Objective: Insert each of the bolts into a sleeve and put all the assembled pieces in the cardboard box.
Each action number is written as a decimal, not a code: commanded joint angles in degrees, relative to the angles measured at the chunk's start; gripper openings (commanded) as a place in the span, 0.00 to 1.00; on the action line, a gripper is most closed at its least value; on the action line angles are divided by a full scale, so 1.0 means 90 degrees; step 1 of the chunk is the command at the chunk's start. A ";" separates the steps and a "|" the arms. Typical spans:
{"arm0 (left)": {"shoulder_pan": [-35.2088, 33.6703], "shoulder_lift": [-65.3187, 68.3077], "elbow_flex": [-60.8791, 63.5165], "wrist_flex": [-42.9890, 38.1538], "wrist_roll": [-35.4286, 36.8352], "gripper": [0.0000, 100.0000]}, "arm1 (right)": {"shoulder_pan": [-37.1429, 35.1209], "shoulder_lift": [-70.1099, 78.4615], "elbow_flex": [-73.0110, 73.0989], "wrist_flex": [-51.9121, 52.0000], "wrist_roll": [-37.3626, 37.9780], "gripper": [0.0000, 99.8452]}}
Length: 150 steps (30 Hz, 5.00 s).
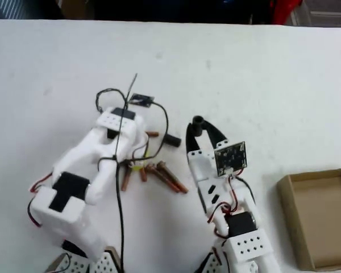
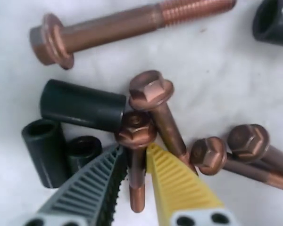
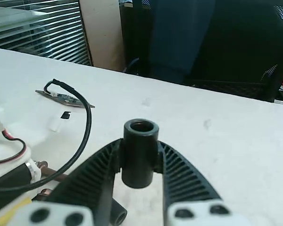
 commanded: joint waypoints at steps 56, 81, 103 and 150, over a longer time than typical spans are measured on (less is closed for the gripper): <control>-0.0239 -0.3512 -0.1690 0.3556 0.0010 0.02 | -0.0796 -0.0063 0.0117 -0.0142 -0.0078 0.02; -0.0454 -0.9861 0.2628 -0.0772 0.0000 0.02 | -0.2418 -0.0063 0.0117 -0.0151 -0.0078 0.02; 0.1128 -1.0369 0.3536 -0.2842 0.0049 0.02 | -0.2730 -0.0063 0.0117 -0.0415 -0.0059 0.02; 0.1460 -1.1082 0.4093 -0.2540 0.0322 0.02 | -0.2535 -0.0063 0.0117 -0.0444 -0.0020 0.02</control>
